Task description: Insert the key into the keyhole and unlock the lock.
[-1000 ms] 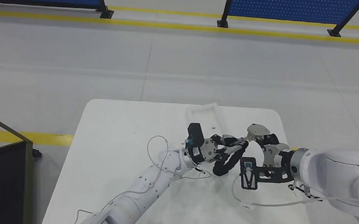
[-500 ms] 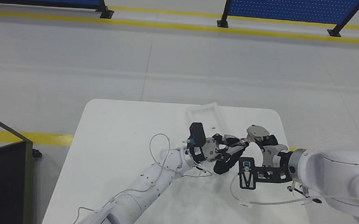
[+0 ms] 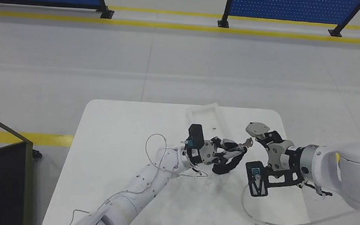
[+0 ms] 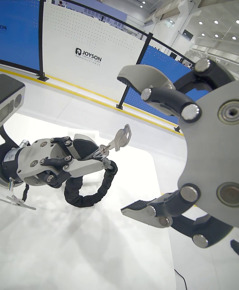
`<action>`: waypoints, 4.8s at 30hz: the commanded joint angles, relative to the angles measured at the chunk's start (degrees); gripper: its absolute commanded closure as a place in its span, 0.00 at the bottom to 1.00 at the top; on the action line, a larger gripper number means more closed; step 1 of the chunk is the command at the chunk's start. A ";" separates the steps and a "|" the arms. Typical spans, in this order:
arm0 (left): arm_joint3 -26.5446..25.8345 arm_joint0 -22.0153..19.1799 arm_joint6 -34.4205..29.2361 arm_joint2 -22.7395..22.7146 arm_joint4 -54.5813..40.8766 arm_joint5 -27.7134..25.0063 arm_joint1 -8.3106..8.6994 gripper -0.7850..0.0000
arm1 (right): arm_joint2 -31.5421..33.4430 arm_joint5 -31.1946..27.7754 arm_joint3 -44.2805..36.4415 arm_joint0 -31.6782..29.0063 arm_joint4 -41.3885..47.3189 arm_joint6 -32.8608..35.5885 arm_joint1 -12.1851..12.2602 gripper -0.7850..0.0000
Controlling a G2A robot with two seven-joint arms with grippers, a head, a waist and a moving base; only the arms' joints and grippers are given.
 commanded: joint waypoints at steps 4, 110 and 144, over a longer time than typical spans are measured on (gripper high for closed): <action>-4.42 1.47 -3.56 -1.59 0.89 -1.57 1.63 1.00 | 0.03 0.00 0.00 0.05 0.10 0.19 -0.02 0.00; -26.64 13.12 -36.40 -7.53 2.13 -2.06 11.74 1.00 | 10.19 0.00 12.79 -21.32 15.70 -29.12 7.87 0.00; -40.65 17.21 -37.98 -18.54 -0.49 -11.51 18.00 0.00 | -7.50 7.21 20.93 -3.59 31.65 -17.94 6.42 0.00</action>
